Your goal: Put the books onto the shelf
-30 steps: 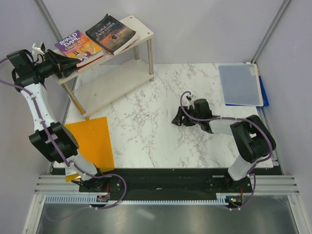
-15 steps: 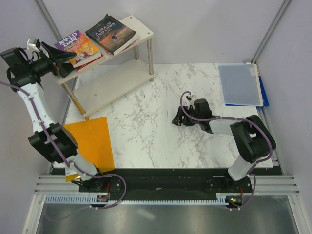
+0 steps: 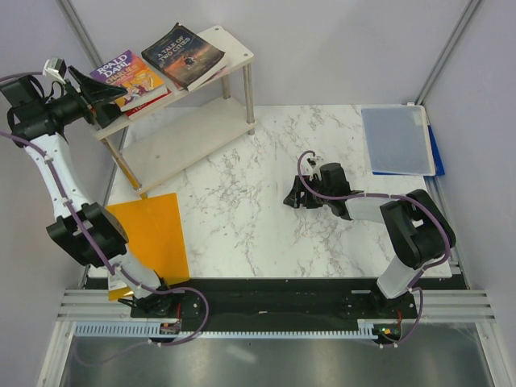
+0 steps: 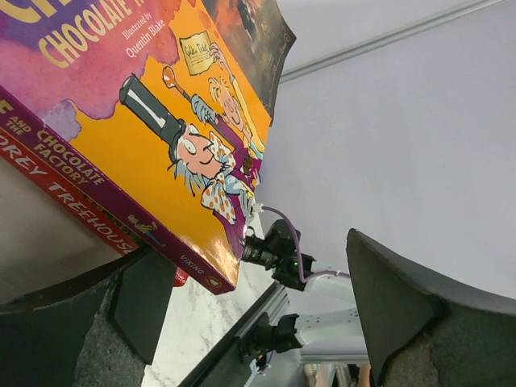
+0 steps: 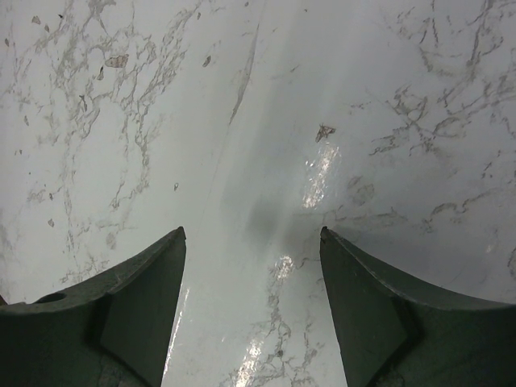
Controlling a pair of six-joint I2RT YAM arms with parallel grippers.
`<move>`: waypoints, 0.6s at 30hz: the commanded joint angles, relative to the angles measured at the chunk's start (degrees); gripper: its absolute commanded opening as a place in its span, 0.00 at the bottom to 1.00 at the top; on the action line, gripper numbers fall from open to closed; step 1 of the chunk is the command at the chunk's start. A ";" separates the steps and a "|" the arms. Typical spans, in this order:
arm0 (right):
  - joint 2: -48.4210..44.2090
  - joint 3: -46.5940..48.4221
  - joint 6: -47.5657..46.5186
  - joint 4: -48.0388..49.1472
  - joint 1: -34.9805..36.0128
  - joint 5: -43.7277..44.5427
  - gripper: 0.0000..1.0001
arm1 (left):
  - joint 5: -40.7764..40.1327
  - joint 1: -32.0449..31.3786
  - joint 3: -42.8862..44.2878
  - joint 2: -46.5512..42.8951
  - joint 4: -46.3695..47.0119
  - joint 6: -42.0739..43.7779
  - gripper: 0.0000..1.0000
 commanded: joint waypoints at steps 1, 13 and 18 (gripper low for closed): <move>1.58 0.81 -0.28 -1.51 0.40 -0.64 0.75 | -4.31 0.27 0.22 2.65 -9.95 10.04 0.95; 1.75 0.54 -0.19 -1.16 0.40 -1.08 0.75 | -16.17 0.18 5.59 3.00 -23.74 21.91 1.00; 2.45 0.63 0.16 -0.80 0.57 -1.61 0.75 | -20.65 -0.43 5.32 2.74 -26.48 24.37 1.00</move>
